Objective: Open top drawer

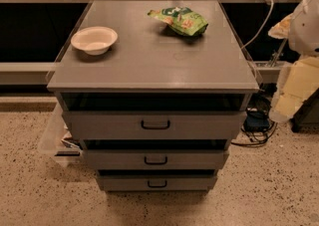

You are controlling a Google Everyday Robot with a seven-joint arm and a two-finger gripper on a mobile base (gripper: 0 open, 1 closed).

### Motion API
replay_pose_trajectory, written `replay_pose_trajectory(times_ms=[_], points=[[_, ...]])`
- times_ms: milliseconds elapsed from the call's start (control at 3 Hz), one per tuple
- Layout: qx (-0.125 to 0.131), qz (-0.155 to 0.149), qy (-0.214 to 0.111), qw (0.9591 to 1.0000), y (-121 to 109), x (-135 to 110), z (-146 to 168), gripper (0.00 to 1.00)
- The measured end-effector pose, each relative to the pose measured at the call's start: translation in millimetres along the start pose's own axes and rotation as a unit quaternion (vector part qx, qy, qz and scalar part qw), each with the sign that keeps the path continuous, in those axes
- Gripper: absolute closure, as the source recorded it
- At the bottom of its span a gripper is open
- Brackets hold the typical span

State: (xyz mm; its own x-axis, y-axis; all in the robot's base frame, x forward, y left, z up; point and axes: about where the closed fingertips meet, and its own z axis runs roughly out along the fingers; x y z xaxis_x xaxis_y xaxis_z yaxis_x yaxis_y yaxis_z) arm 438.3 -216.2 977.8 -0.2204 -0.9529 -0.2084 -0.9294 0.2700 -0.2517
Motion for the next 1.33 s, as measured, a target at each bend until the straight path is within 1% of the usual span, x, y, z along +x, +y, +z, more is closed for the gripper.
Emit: replay_pose_trajectory(times_ms=[333,667,1000,1333], points=[[0.0,0.0,0.0,1.0,0,0,0,0.0],[0.001,0.01,-0.029,0.9995,11,9,17,0.0],[-0.019,0.031,-0.099,0.9944,50,27,70,0.0],[-0.049,0.094,-0.171,0.9796,87,42,143,0.0]])
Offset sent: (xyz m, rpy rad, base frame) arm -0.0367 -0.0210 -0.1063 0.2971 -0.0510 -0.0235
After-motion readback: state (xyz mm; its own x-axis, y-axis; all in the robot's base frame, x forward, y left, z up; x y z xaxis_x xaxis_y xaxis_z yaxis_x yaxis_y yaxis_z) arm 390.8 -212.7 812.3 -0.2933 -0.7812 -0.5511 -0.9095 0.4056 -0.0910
